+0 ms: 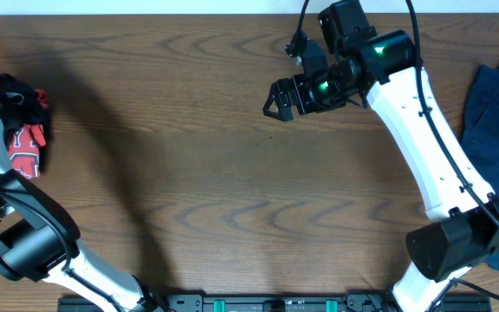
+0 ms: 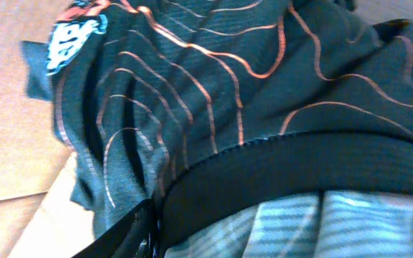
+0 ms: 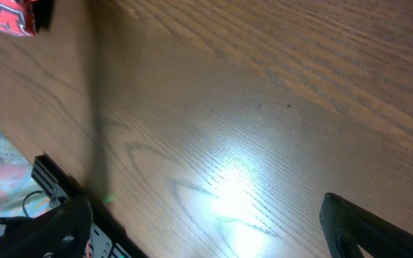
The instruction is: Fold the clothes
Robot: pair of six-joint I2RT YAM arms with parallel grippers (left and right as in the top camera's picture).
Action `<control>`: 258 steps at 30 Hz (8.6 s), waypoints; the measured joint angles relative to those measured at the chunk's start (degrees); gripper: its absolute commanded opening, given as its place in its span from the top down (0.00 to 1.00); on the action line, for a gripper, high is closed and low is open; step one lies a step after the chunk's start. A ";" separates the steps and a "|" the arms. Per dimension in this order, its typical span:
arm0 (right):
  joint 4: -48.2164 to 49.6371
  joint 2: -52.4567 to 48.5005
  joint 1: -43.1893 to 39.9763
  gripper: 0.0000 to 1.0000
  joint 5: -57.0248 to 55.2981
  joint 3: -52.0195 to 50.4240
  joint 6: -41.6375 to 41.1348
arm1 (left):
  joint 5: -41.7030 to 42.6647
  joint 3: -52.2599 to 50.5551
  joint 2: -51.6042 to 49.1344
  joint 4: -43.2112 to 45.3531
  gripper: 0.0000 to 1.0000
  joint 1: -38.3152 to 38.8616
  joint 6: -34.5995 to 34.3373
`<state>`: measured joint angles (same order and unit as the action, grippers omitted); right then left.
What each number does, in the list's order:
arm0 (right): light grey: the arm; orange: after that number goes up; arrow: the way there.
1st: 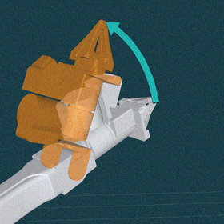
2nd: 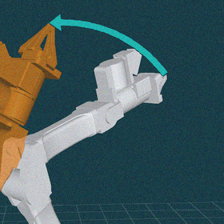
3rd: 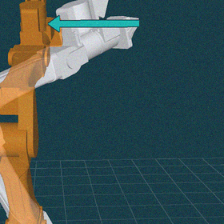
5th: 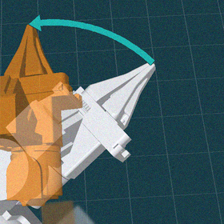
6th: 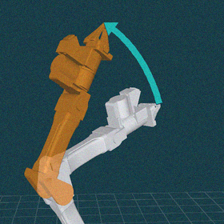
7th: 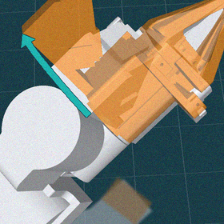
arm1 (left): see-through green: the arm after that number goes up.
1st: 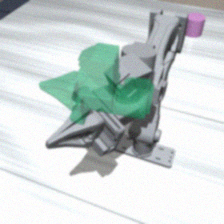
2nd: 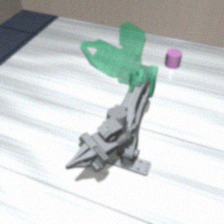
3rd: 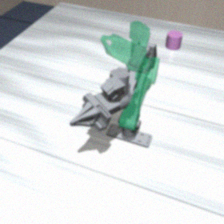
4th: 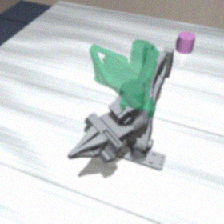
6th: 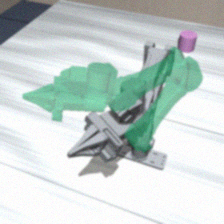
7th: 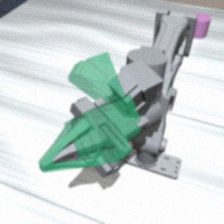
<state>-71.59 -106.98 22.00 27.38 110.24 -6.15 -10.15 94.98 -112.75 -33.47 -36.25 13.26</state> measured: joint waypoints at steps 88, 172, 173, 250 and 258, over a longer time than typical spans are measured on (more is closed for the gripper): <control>-3.93 0.00 1.16 0.01 -0.39 0.00 0.35 | 9.73 0.02 2.67 4.61 0.81 1.77 -0.72; -11.89 3.69 -5.90 0.01 -18.27 27.80 19.15 | 52.22 1.33 64.22 -35.85 0.94 8.00 -10.75; -12.15 5.33 -5.90 0.01 -18.34 28.28 19.19 | 52.24 1.31 64.78 -37.92 0.94 8.04 -9.68; -25.51 28.85 -5.90 0.01 -24.00 30.32 19.23 | 22.16 -0.79 69.31 -25.22 0.48 34.53 -32.00; -25.51 28.85 -5.90 0.01 -24.00 30.32 19.23 | 8.61 -0.92 71.49 -22.67 0.94 34.53 -38.01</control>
<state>-97.10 -78.13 16.10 3.38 140.55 13.08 -1.54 94.06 -41.25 -56.14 -1.72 -24.75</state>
